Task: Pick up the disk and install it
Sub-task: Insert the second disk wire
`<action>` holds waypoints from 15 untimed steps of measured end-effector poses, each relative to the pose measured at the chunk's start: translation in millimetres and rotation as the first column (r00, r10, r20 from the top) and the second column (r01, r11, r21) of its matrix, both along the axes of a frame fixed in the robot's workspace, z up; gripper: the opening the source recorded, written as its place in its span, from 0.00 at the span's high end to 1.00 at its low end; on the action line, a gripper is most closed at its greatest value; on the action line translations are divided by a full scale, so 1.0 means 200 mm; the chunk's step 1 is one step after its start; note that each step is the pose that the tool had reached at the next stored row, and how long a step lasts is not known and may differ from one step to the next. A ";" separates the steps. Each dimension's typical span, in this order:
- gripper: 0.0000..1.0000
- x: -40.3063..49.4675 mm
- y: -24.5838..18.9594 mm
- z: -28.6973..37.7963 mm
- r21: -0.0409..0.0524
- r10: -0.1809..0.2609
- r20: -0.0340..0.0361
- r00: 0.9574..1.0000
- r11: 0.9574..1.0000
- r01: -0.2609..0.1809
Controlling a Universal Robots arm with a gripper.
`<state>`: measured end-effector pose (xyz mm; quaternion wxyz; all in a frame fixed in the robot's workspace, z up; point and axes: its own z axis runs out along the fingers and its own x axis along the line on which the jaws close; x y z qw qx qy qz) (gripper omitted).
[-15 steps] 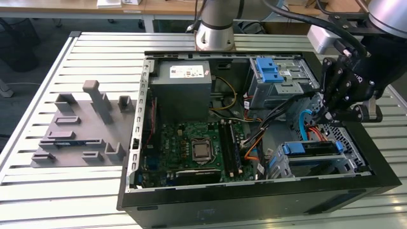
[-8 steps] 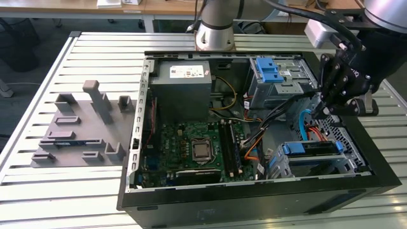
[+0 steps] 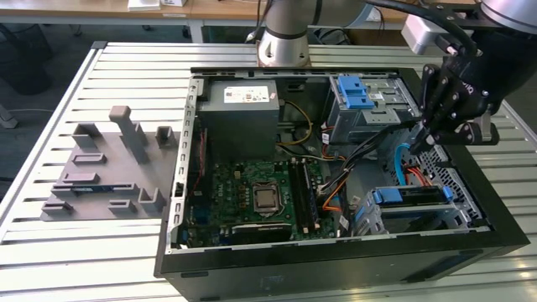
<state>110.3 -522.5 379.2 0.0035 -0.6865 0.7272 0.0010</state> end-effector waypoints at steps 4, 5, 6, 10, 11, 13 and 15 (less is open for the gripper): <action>0.89 0.000 0.007 0.015 0.000 0.000 0.000 1.000 1.000 0.000; 0.89 0.000 0.008 0.014 0.000 0.000 0.000 1.000 1.000 0.000; 0.89 0.000 0.009 0.015 -0.001 0.000 0.000 1.000 1.000 0.000; 0.89 0.000 0.014 0.013 -0.006 0.000 0.000 1.000 1.000 0.000; 0.89 0.000 0.014 0.013 -0.006 0.001 0.000 1.000 1.000 -0.001; 0.84 -0.001 0.015 0.013 -0.006 0.001 0.000 1.000 1.000 -0.001; 0.76 -0.002 0.015 0.014 -0.007 0.001 0.000 1.000 1.000 -0.001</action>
